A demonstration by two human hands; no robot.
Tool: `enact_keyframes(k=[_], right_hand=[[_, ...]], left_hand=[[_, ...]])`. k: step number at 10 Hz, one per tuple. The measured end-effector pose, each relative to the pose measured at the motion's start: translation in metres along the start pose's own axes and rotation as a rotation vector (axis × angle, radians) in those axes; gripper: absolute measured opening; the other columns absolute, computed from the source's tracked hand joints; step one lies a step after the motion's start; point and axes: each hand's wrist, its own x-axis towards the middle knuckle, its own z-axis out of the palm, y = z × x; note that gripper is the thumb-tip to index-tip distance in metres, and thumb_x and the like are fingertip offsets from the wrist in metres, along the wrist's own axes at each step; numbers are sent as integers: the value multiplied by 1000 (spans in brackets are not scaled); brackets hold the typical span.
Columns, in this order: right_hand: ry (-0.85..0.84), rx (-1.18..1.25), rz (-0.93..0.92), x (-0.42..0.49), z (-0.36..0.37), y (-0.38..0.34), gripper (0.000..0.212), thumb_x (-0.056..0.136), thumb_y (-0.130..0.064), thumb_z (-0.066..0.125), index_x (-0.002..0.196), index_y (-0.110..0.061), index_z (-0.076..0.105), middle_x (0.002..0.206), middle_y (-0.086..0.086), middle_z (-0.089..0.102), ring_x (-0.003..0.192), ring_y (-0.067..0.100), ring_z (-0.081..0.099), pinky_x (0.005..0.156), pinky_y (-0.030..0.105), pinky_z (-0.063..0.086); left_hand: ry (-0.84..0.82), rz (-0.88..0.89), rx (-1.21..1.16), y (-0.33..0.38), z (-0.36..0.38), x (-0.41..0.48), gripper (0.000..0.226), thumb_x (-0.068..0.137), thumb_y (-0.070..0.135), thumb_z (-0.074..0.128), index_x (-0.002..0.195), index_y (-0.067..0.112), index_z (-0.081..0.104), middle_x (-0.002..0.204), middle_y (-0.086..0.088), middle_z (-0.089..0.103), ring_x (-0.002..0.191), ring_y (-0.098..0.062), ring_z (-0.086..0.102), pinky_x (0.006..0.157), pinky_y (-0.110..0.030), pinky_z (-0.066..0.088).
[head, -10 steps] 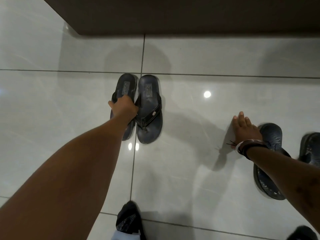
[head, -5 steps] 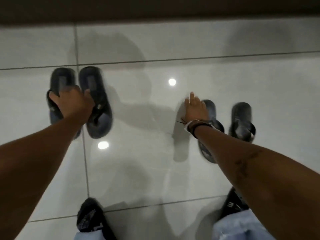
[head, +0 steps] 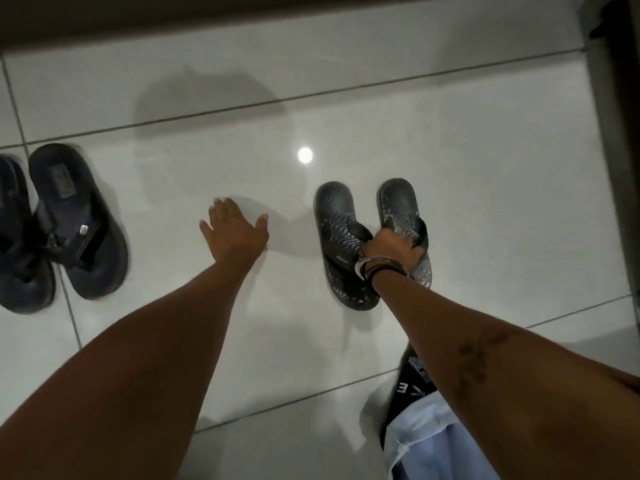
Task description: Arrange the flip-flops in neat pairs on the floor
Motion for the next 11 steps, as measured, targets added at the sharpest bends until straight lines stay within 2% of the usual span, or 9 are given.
enact_keyframes(k=[1, 2, 3, 5, 7, 8, 9, 10, 11], right_hand=[[-20, 6, -25, 6, -1, -2, 28, 61, -40, 72, 77, -21, 60, 77, 5, 68, 91, 27, 63, 89, 42, 38], [37, 24, -52, 17, -6, 0, 27, 74, -46, 65, 77, -19, 64, 73, 3, 68, 90, 23, 65, 90, 36, 40], [41, 115, -92, 35, -22, -9, 29, 81, -44, 60, 82, -15, 67, 87, 8, 70, 99, 29, 61, 99, 40, 40], [117, 194, -166, 89, -71, -60, 16, 84, -23, 58, 90, -13, 68, 98, 13, 70, 102, 32, 61, 97, 46, 42], [197, 161, -204, 115, -81, -92, 48, 87, -59, 47, 83, -16, 68, 93, 10, 71, 108, 31, 58, 90, 43, 40], [222, 153, -220, 120, -79, -92, 50, 87, -61, 45, 73, -17, 63, 86, 10, 72, 102, 29, 61, 88, 40, 40], [212, 134, -237, 124, -79, -94, 46, 87, -59, 47, 76, -17, 63, 86, 9, 72, 95, 29, 64, 89, 40, 41], [213, 107, -216, 113, -85, -91, 42, 86, -57, 51, 83, -17, 64, 93, 9, 70, 100, 31, 60, 90, 44, 40], [202, 44, -220, 90, -108, -87, 46, 82, -57, 54, 95, -14, 64, 111, 14, 63, 108, 33, 52, 94, 51, 35]], left_hand=[[-24, -64, 5, -8, 7, -3, 86, 94, 57, 38, 152, 0, 10, 162, -18, 8, 149, -30, 8, 119, -53, 3], [-9, -35, 6, -13, 5, -6, 85, 94, 56, 40, 151, 0, 12, 162, -19, 7, 149, -31, 9, 119, -54, 6], [-15, 13, 28, -17, 3, -3, 83, 94, 55, 42, 150, -1, 16, 160, -22, 9, 148, -33, 12, 118, -55, 12], [10, 20, 61, -19, 4, 5, 82, 93, 54, 45, 151, 4, 17, 160, -23, 7, 146, -37, 15, 116, -55, 19], [23, -9, 18, -18, 14, 5, 81, 93, 55, 44, 152, 7, 14, 161, -21, 4, 147, -37, 12, 116, -54, 20], [46, 11, 29, -20, 17, 4, 81, 93, 54, 45, 152, 7, 15, 161, -21, 6, 146, -38, 13, 116, -54, 22], [5, -3, 48, -20, 13, 5, 81, 93, 52, 47, 152, 7, 13, 161, -21, 3, 147, -37, 11, 117, -54, 19], [-23, 0, 50, -16, 1, 2, 78, 94, 51, 46, 152, 7, 15, 161, -20, 6, 147, -35, 12, 118, -54, 13], [21, 19, 44, -10, -37, -1, 74, 95, 50, 45, 151, 7, 21, 160, -21, 13, 147, -35, 15, 119, -54, 10]])
